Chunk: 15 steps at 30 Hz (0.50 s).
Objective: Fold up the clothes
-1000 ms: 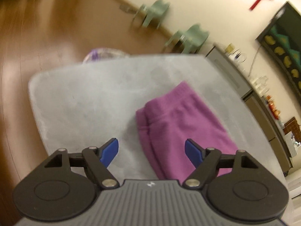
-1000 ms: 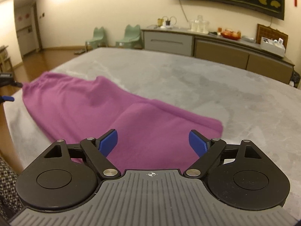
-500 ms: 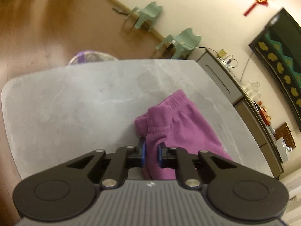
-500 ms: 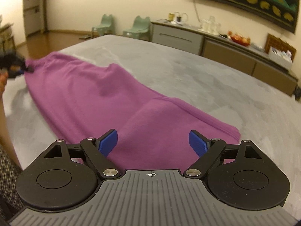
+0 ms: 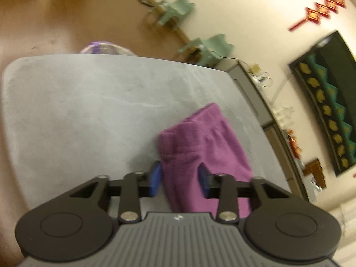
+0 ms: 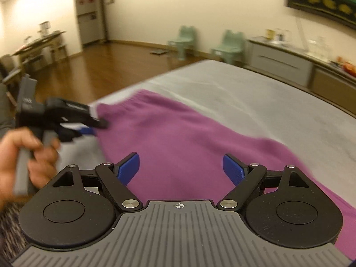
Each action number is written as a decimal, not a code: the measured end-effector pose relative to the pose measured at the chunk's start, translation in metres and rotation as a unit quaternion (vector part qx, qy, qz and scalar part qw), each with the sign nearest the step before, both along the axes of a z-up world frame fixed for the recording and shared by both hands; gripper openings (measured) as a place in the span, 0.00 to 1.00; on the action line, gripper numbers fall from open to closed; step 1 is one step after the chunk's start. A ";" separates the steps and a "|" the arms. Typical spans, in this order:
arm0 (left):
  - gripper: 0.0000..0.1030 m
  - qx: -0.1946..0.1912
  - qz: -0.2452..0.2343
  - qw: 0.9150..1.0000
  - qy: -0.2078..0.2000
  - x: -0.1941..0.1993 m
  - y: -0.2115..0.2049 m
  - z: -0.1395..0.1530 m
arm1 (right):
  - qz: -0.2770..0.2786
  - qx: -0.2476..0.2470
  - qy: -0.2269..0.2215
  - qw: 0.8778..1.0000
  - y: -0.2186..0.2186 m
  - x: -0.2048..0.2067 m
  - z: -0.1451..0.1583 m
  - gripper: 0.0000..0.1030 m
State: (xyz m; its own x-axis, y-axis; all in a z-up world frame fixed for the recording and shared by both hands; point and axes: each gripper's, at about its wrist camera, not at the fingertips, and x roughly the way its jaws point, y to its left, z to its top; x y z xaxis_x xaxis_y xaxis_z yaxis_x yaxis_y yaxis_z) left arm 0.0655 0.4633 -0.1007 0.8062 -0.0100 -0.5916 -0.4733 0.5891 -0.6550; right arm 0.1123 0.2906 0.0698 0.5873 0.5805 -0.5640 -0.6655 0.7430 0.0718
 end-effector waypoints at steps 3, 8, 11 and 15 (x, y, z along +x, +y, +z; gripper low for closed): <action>0.08 0.037 -0.031 0.999 0.010 0.017 -0.005 0.002 | 0.016 -0.004 0.009 1.000 0.036 -0.001 0.000 0.83; 0.07 0.065 -0.032 0.997 -0.006 0.017 -0.014 0.010 | -0.048 -0.039 0.015 0.998 0.056 0.035 -0.003 0.68; 0.07 0.112 -0.041 0.993 -0.021 0.015 -0.033 0.021 | -0.085 -0.072 0.006 0.994 0.060 0.071 -0.012 0.49; 0.06 0.222 -0.081 0.970 -0.056 0.013 -0.084 0.039 | -0.115 -0.114 0.056 0.985 0.053 0.122 -0.058 0.60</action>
State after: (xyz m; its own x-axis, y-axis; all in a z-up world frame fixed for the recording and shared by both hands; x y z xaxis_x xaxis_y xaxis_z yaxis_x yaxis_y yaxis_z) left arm 0.0789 0.3793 -0.0620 0.8750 0.0943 -0.4749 -0.2915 0.8858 -0.3611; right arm 0.2344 0.3435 0.0119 0.6155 0.2900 -0.7328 -0.4750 0.8785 -0.0514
